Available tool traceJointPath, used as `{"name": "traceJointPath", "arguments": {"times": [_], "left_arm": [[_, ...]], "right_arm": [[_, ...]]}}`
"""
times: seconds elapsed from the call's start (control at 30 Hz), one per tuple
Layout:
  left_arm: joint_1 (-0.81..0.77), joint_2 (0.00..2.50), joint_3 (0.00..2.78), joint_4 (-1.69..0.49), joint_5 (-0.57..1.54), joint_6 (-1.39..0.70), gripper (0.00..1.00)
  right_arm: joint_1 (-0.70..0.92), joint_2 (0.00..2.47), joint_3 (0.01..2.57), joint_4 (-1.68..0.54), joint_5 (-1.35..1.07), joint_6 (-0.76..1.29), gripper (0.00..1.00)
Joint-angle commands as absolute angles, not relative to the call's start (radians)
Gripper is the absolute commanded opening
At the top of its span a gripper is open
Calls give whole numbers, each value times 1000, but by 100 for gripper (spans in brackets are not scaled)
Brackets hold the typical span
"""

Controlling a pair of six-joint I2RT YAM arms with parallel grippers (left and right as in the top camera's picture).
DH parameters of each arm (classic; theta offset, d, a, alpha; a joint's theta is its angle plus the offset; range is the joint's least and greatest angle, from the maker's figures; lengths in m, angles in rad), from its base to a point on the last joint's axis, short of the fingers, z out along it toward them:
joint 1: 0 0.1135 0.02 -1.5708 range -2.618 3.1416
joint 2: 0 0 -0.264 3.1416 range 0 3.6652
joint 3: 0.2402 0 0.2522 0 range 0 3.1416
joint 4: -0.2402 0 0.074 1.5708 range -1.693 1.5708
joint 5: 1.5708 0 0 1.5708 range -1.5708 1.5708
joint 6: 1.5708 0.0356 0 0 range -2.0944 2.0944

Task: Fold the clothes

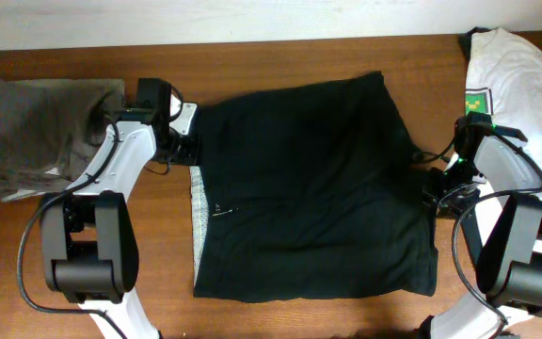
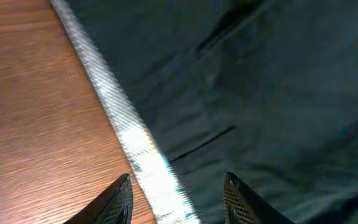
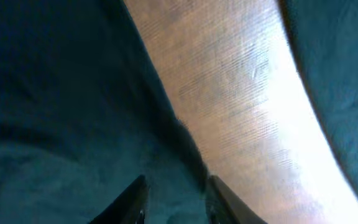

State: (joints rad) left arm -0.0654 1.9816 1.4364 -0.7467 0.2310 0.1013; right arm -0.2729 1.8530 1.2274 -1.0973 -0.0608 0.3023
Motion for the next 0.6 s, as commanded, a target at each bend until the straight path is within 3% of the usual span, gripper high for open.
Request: {"name": "traceJointPath", "arguments": {"times": [0.0,0.2,0.37,0.4,0.43,0.47,0.57], "left_arm": [[-91,2039,1449,-797,347,57,47],[-112,2066,1437,-1034,345,49,43],[-113,2066,1288,-987,398,50,43],[-116,2066,1277,-978,412,49,39],[-116,2066,1277,-977,422,50,21],[-114,2066,1283,-979,455,50,11],[-105,2064,1328,-1025,535,51,1]], "right_arm": [[-282,1779,1278,-1147,-105,266,35],[-281,1758,1277,-1174,-229,213,53],[-281,1758,1277,-1161,-229,214,53],[-281,1758,1277,-1155,-229,214,53],[-281,1758,1277,-1144,-229,214,53],[-281,1758,1277,-1139,-229,215,53],[-281,1758,1255,-1102,-223,218,45]]}}
